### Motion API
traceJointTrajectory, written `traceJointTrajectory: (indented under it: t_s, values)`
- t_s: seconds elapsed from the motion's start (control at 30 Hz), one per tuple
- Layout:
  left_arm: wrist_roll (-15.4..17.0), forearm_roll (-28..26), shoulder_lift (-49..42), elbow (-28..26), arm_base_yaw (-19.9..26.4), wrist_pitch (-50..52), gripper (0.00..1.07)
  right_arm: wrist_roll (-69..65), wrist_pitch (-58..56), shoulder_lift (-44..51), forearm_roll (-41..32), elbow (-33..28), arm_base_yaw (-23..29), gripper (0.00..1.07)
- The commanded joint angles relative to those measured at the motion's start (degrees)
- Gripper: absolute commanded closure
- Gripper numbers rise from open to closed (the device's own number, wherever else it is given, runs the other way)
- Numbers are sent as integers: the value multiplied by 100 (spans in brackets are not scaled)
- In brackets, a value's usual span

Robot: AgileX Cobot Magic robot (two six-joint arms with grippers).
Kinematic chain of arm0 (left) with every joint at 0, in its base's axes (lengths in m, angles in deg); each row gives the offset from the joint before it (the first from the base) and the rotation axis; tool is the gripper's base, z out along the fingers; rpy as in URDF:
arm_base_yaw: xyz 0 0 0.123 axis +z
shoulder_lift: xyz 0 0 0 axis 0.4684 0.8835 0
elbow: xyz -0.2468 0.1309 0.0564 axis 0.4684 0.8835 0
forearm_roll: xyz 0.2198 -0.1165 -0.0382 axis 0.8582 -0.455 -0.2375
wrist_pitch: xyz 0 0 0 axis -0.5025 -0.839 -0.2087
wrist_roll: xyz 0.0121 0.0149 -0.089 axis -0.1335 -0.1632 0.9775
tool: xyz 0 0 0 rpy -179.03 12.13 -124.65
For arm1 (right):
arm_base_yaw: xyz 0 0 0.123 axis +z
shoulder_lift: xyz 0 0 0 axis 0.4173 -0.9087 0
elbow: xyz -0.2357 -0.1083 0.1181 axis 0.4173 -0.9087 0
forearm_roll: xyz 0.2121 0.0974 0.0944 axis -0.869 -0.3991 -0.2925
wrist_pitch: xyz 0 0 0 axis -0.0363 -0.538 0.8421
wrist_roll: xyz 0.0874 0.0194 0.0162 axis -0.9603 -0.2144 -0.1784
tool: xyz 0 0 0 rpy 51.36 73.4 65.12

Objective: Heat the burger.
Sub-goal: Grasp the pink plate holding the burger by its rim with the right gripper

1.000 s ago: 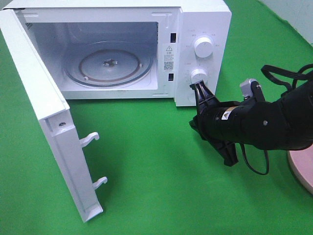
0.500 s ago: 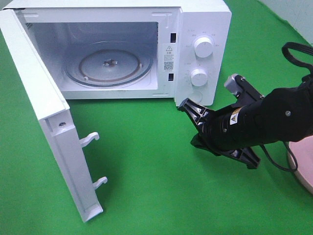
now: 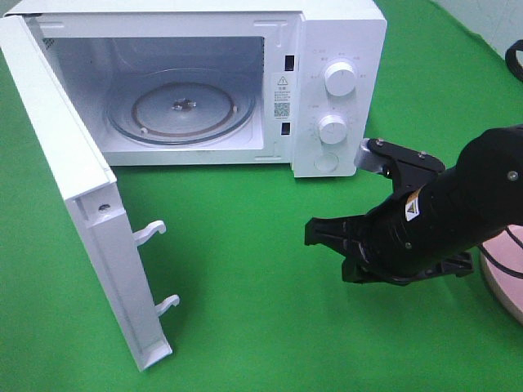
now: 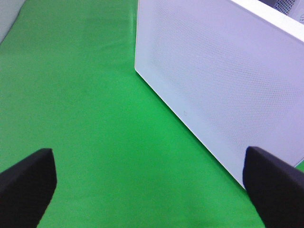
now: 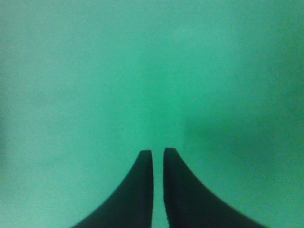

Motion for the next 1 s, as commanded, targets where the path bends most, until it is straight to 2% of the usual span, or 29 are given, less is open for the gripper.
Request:
traceJointTrajectory:
  t_s: [0.03, 0.23, 0.47, 0.5, 0.53, 0.57, 0.6, 0.63, 0.67, 0.7, 0.73, 0.77, 0.8, 0.83, 0.87, 0.9, 0.93, 1.0]
  values:
    - [6, -6, -92, 0, 0, 29, 7, 751, -516, 138, 74, 29, 23, 97]
    - [6, -6, -92, 0, 0, 29, 7, 1507, -1129, 235, 120, 29, 0, 96]
    - [6, -6, -92, 0, 0, 29, 7, 1856, -1730, 596, 705, 29, -57, 89]
    - [6, -6, -92, 0, 0, 29, 7, 1856, -1839, 733, 791, 29, -172, 83]
    - [6, -6, -92, 0, 0, 29, 7, 1856, -1839, 733, 791, 29, -172, 83]
    - [11, -6, -92, 0, 0, 23, 7, 1908, -1960, 854, 928, 29, -258, 75]
    - [11, -6, -92, 0, 0, 23, 7, 1908, -1960, 854, 928, 29, -258, 75]
    - [11, -6, -92, 0, 0, 23, 7, 2057, -2086, 974, 1054, 29, -344, 63]
    - [11, -6, -92, 0, 0, 23, 7, 2057, -2086, 974, 1054, 29, -344, 63]
    - [11, -6, -92, 0, 0, 23, 7, 2143, -2189, 1094, 1203, 29, -424, 58]
    - [11, -6, -92, 0, 0, 23, 7, 2149, -2229, 1152, 1283, 29, -470, 46]
    - [11, -6, -92, 0, 0, 23, 7, 2149, -2229, 1152, 1283, 29, -470, 46]
    - [11, -6, -92, 0, 0, 23, 7, 2149, -2298, 1255, 1392, 29, -590, 35]
    - [11, -6, -92, 0, 0, 23, 7, 2149, -2298, 1255, 1392, 29, -590, 35]
    - [11, -6, -92, 0, 0, 23, 7, 2149, -2349, 1341, 1444, 29, -705, 24]
    - [11, -6, -92, 0, 0, 23, 7, 2149, -2349, 1341, 1444, 29, -705, 24]
    - [11, -6, -92, 0, 0, 23, 7, 2149, -2384, 1398, 1581, 29, -842, 17]
    - [11, -6, -92, 0, 0, 23, 7, 2149, -2424, 1415, 1679, 29, -1020, 14]
